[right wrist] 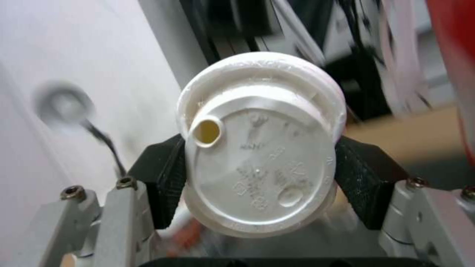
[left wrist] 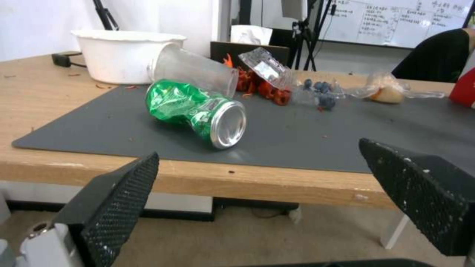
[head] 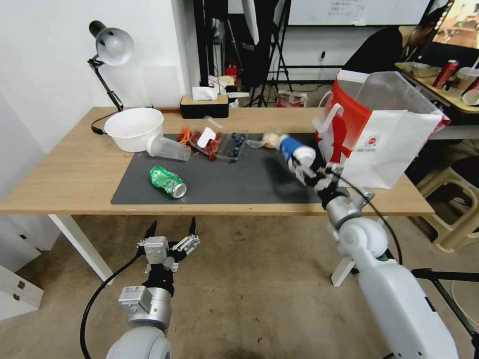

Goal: Pick up the trash from the table and place it into the takeout bag.

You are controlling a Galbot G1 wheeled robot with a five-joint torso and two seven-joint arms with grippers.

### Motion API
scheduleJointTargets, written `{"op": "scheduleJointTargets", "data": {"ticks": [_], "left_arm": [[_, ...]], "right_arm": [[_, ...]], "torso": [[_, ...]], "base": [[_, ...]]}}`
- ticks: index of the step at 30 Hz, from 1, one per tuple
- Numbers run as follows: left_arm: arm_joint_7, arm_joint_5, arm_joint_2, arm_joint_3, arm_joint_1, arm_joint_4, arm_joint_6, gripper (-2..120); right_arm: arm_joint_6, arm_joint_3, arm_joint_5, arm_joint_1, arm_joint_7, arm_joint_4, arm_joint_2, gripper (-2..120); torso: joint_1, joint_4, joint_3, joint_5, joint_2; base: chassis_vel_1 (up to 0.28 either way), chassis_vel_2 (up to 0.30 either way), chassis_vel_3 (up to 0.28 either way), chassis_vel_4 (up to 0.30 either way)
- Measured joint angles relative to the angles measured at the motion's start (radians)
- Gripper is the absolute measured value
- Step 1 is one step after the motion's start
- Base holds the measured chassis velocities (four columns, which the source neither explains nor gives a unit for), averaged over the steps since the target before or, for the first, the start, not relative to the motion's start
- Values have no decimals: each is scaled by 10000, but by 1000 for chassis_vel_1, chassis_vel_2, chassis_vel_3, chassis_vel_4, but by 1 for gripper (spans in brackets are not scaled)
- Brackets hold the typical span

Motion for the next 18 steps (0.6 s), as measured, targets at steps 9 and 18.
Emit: {"op": "scheduleJointTargets", "data": {"ticks": [9,18], "left_arm": [[3,49,-21,7,67,-32,-96,100],[55,217,-87,166,107,-43,-189,100]], "right_arm": [[175,1027,479,1467,1510,892,-528,63],[-1510,1894,-1187,2488,4651,-126,-1314,71]], "torso": [[0,1,0,0,0],[0,-2,1,3,1]], "base": [[0,0,0,0],[0,0,0,0]]}}
